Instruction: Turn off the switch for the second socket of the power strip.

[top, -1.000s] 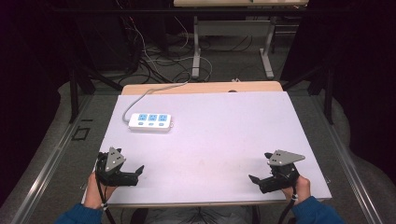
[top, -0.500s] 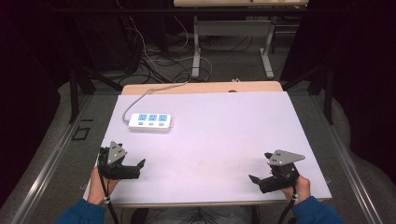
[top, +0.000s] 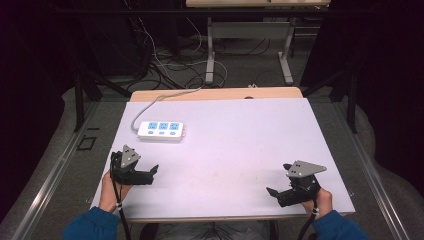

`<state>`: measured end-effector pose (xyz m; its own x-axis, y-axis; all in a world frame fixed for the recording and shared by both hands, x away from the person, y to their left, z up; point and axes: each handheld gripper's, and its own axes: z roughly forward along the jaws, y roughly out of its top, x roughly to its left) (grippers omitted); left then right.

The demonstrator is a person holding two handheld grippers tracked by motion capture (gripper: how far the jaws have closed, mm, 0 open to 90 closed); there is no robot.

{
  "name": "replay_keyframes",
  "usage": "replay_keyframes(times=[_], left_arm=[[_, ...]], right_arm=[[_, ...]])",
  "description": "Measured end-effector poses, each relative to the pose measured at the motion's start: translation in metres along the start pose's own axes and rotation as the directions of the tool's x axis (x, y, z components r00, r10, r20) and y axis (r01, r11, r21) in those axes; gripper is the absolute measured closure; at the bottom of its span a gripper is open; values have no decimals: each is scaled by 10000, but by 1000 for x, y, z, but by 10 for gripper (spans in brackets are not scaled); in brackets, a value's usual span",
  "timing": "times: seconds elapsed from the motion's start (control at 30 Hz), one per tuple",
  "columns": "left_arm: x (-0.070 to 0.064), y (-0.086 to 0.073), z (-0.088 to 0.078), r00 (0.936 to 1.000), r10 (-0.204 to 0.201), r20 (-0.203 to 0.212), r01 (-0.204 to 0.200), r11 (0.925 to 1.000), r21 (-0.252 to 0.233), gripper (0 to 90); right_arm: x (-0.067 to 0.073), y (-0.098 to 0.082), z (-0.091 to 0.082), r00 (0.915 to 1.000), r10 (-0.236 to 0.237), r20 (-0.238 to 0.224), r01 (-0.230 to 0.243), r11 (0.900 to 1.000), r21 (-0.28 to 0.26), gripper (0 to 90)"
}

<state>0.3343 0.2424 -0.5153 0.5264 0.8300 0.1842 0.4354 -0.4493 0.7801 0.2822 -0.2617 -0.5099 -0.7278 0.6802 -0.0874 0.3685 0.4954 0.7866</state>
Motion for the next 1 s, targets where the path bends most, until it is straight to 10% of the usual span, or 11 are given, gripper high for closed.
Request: replay_keyframes(times=[1.0], left_arm=[[17, 26, 39, 9999, -90, -75, 93, 9991, 407, 2]], right_arm=[[0, 0, 0, 10000, 20, 15, -20, 10000, -7, 34]])
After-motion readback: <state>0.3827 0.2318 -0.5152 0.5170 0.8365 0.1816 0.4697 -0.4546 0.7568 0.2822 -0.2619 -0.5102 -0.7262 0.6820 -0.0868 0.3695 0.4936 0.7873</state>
